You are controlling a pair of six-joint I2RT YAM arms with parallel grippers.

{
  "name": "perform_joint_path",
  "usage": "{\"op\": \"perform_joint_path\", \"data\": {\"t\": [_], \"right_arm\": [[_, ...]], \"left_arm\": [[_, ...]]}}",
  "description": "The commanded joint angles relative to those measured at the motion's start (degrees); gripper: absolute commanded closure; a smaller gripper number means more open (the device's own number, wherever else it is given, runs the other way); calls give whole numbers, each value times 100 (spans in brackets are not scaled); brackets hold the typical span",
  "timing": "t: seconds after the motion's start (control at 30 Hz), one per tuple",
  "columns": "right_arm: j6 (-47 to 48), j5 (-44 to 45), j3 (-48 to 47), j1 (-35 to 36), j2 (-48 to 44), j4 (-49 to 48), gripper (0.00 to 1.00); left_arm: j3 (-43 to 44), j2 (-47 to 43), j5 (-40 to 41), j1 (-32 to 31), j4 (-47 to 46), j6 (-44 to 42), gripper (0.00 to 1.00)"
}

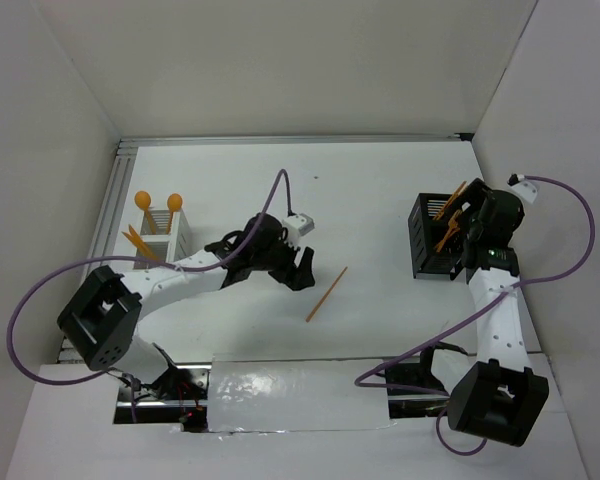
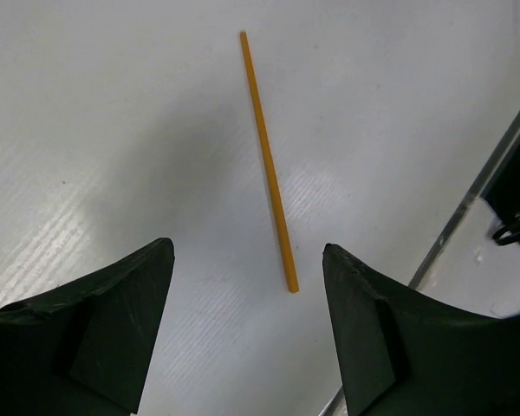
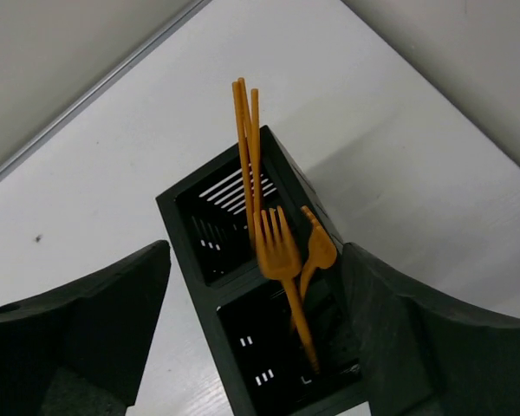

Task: Sort the eating utensils into containers

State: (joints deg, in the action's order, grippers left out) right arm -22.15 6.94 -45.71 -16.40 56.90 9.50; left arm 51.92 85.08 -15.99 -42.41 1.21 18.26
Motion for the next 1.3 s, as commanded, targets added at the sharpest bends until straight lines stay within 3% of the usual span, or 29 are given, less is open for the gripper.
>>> {"op": "perform_joint_path", "data": {"t": [0.0,0.2,0.67,0.9,1.13,1.23,1.27], "right_arm": [[18,-219,-227,-30,-144,60,12],[97,-465,-544,-30,-486,491,7],[-8,-869,-553,-38,-839,668,2],[-52,-939,-553,-30,-944,720,2],[-219,-1194,-500,-38,-1014,720,0],[-281,-1344,-447,-21,-997,659,0],[-298,-1344,-447,-29,-1006,659,0]], "left_arm": [[292,333,411,-302,212,-358,18],[512,904,605,-663,476,-411,25],[1645,2372,2143,-1524,1732,-113,39],[1760,2812,2162,-1559,2155,11,62],[1497,2777,2258,-1753,2937,536,64],[1330,2716,2144,-1788,3060,792,71],[1190,2707,2179,-1849,3052,897,82]]}}
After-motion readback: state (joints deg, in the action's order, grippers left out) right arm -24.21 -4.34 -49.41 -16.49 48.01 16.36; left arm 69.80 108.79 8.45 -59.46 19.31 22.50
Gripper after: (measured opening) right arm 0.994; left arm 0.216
